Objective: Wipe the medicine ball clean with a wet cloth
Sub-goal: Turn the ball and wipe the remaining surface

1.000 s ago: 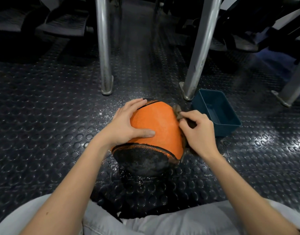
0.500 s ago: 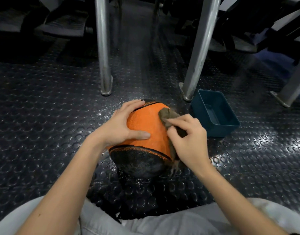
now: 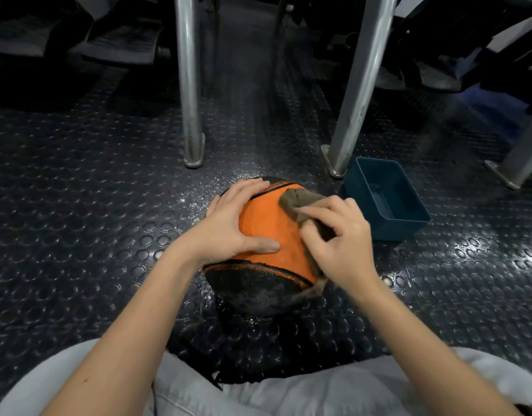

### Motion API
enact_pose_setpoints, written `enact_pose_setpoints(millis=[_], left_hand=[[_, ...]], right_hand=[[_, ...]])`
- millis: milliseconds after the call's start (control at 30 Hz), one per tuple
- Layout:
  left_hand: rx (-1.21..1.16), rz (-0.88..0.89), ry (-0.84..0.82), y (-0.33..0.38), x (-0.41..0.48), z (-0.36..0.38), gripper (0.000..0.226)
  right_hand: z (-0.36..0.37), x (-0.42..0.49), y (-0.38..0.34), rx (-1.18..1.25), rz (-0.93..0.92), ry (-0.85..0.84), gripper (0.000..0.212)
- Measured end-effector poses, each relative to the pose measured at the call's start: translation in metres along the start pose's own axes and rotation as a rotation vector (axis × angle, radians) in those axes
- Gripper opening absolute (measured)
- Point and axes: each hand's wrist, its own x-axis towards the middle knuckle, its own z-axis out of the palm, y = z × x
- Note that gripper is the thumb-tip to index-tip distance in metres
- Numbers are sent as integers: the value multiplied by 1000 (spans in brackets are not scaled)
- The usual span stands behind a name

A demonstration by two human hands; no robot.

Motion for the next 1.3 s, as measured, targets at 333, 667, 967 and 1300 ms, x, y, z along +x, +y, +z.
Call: enact_pose_setpoints(millis=[333,667,967,1300], left_hand=[[13,-12,-14,7,0,5,107],[37,-12,-64,14,-2,6,108],[18,-3,-65,6,-5,3,107],[-7,-15,86,5,-2,9,106]], right_hand=[[-3,18,0,55,108,-134,24],[-5,28,42,57,399,-164,22],[-8,21,28,39,116,-160,19],[-1,-1,-7,-64,-154,-120,23]])
